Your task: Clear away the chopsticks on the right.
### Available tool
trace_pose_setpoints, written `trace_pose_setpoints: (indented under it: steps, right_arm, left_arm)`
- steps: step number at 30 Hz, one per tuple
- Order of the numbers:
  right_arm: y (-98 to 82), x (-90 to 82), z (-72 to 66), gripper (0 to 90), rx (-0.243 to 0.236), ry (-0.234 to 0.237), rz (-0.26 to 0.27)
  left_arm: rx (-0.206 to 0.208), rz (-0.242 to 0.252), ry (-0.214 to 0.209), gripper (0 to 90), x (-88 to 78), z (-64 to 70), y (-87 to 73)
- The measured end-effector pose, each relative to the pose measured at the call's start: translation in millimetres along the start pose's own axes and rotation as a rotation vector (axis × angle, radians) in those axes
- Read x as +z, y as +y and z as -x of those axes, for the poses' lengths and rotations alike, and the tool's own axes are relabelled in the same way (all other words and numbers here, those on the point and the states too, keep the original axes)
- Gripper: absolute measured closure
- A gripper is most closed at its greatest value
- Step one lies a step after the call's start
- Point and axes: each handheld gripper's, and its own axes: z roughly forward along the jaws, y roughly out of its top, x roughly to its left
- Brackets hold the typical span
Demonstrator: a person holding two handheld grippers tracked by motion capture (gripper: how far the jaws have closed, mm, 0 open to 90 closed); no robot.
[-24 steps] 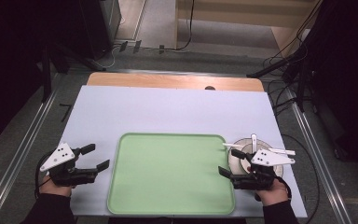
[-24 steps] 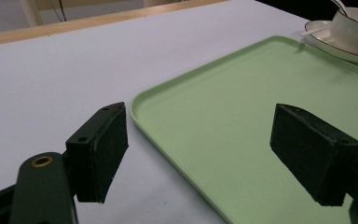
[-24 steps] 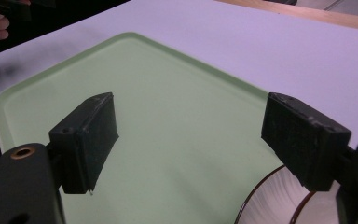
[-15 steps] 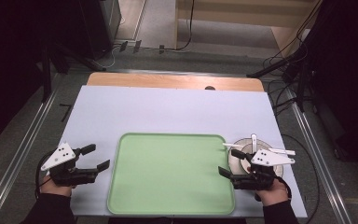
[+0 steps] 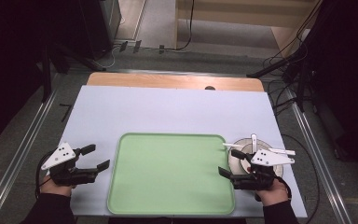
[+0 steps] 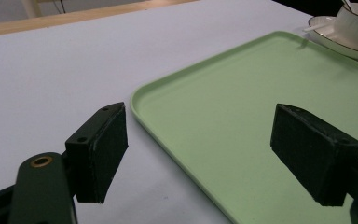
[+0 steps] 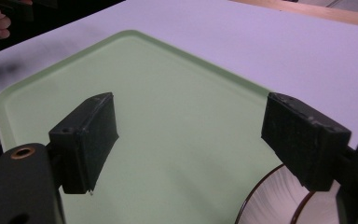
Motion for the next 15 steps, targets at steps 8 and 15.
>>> trace_pose_setpoints:
  steps: [8,15]
  right_arm:
    - [0.0,0.2,0.0,18.8,0.002,0.001,-0.003]
    - [0.7,-1.5,-0.9,18.3,0.005,0.0,-0.011]
  left_arm:
    - [0.001,-0.002,0.0,18.8,-0.3,-0.4,0.0]
    - [-0.005,-0.01,0.008,18.7,0.0,-0.5,-0.4]
